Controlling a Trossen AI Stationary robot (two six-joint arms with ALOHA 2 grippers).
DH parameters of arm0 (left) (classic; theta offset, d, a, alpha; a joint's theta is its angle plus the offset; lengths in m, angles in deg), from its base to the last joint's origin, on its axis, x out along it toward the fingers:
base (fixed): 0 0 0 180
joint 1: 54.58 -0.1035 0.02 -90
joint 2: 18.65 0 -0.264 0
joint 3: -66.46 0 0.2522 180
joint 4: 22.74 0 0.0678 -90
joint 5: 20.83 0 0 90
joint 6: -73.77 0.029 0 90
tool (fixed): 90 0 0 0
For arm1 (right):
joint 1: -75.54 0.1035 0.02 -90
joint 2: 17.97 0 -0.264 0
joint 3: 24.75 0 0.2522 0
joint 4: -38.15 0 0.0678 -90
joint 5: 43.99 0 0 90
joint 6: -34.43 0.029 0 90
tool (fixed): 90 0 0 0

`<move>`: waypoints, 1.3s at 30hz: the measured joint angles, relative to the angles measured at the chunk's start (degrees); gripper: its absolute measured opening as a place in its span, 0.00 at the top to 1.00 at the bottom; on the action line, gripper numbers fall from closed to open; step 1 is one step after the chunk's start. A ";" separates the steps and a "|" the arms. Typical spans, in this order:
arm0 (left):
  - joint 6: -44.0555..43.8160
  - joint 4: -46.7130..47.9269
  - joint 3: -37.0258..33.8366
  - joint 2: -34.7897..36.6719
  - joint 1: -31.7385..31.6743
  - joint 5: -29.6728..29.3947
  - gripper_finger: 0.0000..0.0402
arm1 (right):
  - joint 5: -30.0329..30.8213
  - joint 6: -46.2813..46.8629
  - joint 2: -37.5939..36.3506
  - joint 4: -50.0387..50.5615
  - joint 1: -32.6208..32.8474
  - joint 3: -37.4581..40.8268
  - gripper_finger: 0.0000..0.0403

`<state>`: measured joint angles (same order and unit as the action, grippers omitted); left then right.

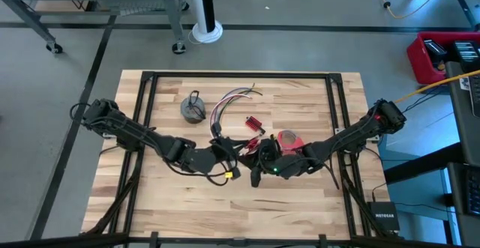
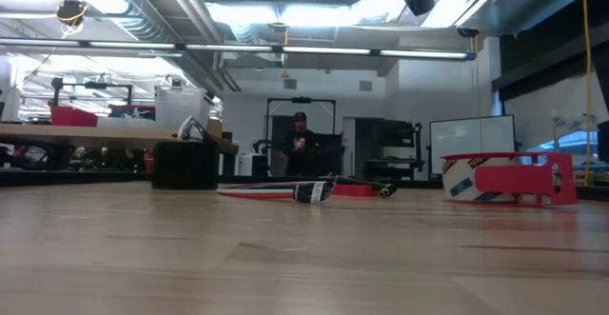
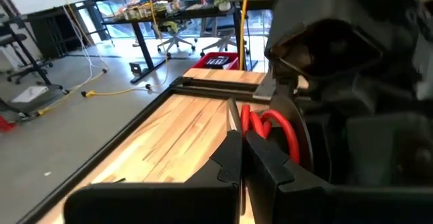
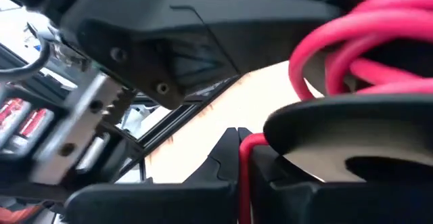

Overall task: Coil cords
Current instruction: Coil the red wire onto the spool

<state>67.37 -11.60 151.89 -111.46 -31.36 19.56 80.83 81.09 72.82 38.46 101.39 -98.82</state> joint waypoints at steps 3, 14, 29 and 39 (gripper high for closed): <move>0.89 2.47 0.05 0.00 0.41 0.03 1.00 | -0.39 0.45 -0.19 0.12 0.00 0.00 1.00; 6.71 6.58 0.06 0.00 2.36 -0.29 1.00 | -0.36 3.27 -0.58 -0.01 0.07 0.00 1.00; 5.52 14.39 0.08 0.04 4.84 -0.54 1.00 | -0.37 4.31 -1.95 1.11 0.07 0.00 1.00; 5.13 17.09 -0.21 -0.11 5.74 2.10 1.00 | 2.38 4.00 -3.60 2.60 -0.05 -0.08 1.00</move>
<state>72.50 5.48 151.68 -111.57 -25.62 21.65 83.21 85.08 69.22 41.06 101.33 -98.91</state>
